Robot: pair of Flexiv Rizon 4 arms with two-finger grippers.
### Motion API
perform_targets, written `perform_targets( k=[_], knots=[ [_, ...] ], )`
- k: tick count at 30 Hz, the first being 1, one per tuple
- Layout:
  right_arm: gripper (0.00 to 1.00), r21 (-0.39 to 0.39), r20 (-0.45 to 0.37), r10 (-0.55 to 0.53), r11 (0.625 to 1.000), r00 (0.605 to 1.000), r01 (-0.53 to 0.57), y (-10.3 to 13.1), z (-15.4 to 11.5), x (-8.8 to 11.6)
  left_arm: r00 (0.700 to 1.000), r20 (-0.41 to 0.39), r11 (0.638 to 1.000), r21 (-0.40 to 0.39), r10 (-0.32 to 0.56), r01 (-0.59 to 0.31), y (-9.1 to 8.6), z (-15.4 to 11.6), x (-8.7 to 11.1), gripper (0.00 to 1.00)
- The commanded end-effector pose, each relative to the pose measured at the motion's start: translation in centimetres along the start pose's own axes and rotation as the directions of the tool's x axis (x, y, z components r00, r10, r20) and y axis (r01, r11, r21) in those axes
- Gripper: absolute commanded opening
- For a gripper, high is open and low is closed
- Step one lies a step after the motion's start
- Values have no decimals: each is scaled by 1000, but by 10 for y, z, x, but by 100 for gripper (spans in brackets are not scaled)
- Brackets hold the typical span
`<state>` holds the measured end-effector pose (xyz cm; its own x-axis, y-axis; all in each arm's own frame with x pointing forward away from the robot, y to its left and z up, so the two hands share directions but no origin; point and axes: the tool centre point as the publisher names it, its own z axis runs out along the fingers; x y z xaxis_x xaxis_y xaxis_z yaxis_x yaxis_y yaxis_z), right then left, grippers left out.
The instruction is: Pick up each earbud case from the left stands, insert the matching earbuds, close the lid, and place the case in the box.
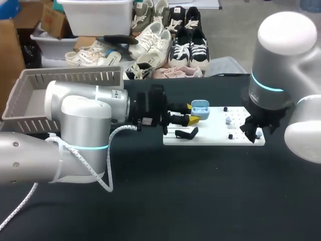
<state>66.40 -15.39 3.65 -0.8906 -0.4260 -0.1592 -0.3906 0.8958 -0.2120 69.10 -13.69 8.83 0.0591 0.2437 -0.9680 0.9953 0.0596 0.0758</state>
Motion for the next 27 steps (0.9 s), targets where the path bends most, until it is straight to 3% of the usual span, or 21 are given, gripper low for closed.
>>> perform_targets(
  k=[1, 27],
  knots=[
    [56, 7, -3, 7, 1000, 1000, -7, 0, 5, -3, 1000, 2, 1000, -7, 1, -1, -2, 0, 0, 0],
    [42, 10, -32, 46, 999, 998, -46, -4, 17, -6, 1000, 2, 1000, -7, 1, -1, -2, 0, 0, 0]
  ],
)
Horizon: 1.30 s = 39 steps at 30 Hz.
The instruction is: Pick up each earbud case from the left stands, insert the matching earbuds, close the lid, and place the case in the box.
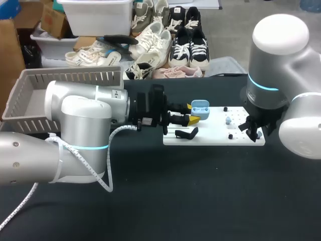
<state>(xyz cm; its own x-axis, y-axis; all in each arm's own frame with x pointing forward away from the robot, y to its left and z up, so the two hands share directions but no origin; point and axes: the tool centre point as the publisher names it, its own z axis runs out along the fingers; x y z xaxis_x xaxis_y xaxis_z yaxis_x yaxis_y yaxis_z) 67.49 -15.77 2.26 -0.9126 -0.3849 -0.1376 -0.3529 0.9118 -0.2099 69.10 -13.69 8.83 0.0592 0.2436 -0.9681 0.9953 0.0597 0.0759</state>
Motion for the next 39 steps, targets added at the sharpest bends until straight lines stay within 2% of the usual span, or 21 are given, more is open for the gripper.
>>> perform_targets(
  k=[1, 21, 29, 39],
  knots=[
    [41, 6, -1, 7, 1000, 1000, -7, 0, 1, -1, 1000, 2, 1000, -7, 1, -1, -2, 0, 0, 0],
    [33, -4, 5, 13, 1000, 1000, -13, -4, 6, -7, 1000, 2, 1000, -7, 1, -1, -2, 0, 0, 0],
    [25, -3, 0, 14, 1000, 1000, -14, -2, 7, -5, 1000, 2, 1000, -7, 1, -1, -2, 0, 0, 0],
    [28, 3, -6, 24, 1000, 1000, -24, 0, 6, -3, 1000, 2, 1000, -7, 1, -1, -2, 0, 0, 0]
  ],
)
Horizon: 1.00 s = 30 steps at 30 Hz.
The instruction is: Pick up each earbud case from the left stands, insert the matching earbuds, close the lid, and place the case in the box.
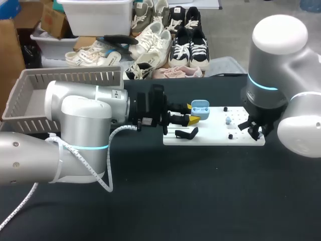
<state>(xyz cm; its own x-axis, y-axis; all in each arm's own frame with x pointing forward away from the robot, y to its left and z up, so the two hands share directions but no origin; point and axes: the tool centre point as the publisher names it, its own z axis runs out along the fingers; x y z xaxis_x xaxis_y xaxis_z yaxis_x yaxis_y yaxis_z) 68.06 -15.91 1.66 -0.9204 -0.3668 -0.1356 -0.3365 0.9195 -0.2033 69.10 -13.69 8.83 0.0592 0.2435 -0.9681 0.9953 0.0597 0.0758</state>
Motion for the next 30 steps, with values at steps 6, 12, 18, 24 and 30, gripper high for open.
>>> perform_targets(
  k=[6, 12, 18, 24, 30],
  knots=[
    [28, 9, 1, 23, 1000, 1000, -23, 2, -3, 3, 1000, 1, 1000, -7, 1, -1, -2, 0, 0, 0],
    [29, 4, 10, 49, 999, 999, -49, 3, -4, 5, 1000, 1, 1000, -7, 1, -1, -2, 0, 0, 0],
    [30, 6, 14, 62, 998, 998, -62, 4, -5, 4, 1000, 1, 1000, -7, 1, -1, -2, 0, 0, 0],
    [29, 5, 11, 73, 997, 997, -73, 4, -5, 6, 1000, 1, 1000, -7, 1, -1, -2, 0, 0, 0],
    [28, 4, 8, 87, 996, 996, -87, 2, -4, 9, 1000, 1, 1000, -7, 1, -1, -2, 0, 0, 0]
  ],
)
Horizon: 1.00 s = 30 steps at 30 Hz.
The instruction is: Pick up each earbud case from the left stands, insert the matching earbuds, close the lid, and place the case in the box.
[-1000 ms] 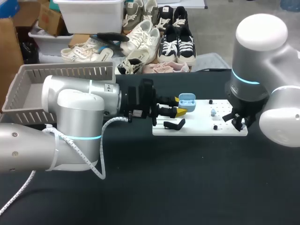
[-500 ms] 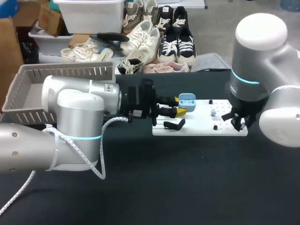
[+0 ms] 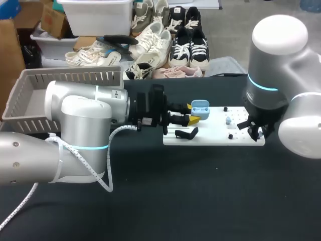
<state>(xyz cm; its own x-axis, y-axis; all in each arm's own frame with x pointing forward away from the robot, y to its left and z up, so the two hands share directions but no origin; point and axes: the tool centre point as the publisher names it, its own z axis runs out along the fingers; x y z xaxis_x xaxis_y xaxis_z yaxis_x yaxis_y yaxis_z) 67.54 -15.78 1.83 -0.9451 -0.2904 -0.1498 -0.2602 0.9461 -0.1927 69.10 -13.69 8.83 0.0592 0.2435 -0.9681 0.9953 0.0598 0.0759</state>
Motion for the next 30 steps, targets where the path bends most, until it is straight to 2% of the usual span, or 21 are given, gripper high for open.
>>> perform_targets(
  k=[1, 13, 23, 27, 30],
  knots=[
    [27, 3, 9, 7, 1000, 1000, -7, 0, -1, 5, 1000, 1, 1000, -7, 1, -1, -2, 0, 0, 0],
    [27, 3, 8, 13, 1000, 1000, -13, 0, 0, 1, 1000, 1, 1000, -7, 1, -1, -2, 0, 0, 0],
    [20, 4, 9, 17, 1000, 1000, -18, 0, 1, 0, 1000, 1, 1000, -7, 1, -1, -2, 0, 0, 0],
    [11, 2, 7, 20, 1000, 1000, -20, 0, 1, 1, 1000, 1, 1000, -7, 1, -1, -2, 0, 0, 0],
    [0, 1, 5, 22, 1000, 1000, -22, 0, 1, 1, 1000, 1, 1000, -7, 1, -1, -2, 0, 0, 0]
  ],
)
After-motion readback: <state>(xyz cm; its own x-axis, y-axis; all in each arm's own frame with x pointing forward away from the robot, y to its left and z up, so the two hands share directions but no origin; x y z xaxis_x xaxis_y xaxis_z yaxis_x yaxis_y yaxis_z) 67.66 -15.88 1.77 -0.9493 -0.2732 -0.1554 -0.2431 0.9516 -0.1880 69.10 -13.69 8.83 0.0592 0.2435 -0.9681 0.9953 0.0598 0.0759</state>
